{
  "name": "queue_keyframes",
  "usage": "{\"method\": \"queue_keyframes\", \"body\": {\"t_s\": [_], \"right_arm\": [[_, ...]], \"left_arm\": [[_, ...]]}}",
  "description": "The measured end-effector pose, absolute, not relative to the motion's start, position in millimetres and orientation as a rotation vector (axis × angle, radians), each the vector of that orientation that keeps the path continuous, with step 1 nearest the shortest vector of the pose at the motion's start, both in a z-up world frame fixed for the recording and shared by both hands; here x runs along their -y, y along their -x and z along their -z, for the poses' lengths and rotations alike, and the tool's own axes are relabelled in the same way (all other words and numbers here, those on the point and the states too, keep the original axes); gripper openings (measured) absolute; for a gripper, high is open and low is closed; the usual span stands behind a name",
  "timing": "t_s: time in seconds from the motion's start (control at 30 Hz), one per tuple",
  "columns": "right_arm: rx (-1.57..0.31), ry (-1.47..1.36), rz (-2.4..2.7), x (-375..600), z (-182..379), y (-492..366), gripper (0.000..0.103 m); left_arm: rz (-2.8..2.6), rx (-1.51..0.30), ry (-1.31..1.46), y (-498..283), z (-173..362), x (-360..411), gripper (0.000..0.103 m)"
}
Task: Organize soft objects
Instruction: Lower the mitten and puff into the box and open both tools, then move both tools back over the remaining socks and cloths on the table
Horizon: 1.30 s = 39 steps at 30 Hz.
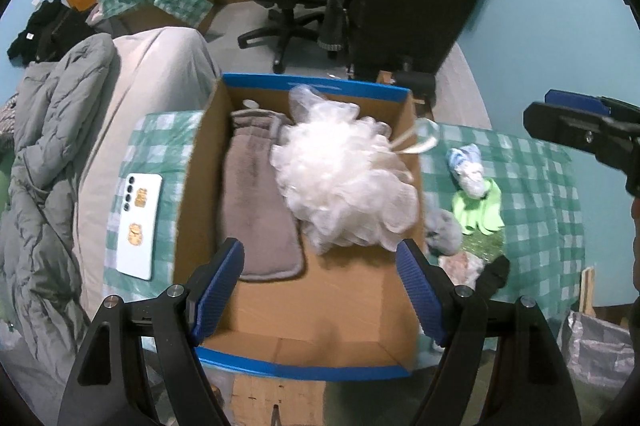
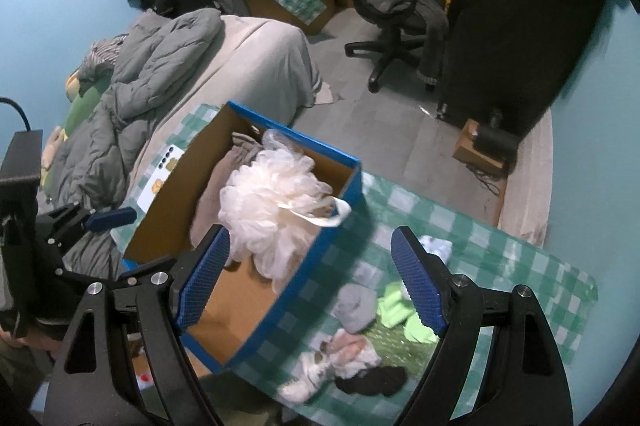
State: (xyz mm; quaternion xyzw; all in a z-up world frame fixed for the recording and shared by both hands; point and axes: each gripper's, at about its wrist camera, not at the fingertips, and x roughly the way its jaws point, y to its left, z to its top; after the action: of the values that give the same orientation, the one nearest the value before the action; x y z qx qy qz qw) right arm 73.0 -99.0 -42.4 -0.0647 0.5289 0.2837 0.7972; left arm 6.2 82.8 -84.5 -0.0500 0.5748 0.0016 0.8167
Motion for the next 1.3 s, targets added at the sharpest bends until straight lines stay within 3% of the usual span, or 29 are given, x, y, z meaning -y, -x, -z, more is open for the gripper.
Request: {"method": "queue_keyframes", "body": {"t_s": [0.63,1.3], "right_arm": [[-1.230,0.079,-0.476,209,63,-51,0.084],[-1.302,0.045,-0.429,262,96,-50,0.083]], "left_arm": [[0.108,-1.315,0.110,10,106,-2,0.080],[0.144,-1.378,0.105,-11,143,51,0.080]]}}
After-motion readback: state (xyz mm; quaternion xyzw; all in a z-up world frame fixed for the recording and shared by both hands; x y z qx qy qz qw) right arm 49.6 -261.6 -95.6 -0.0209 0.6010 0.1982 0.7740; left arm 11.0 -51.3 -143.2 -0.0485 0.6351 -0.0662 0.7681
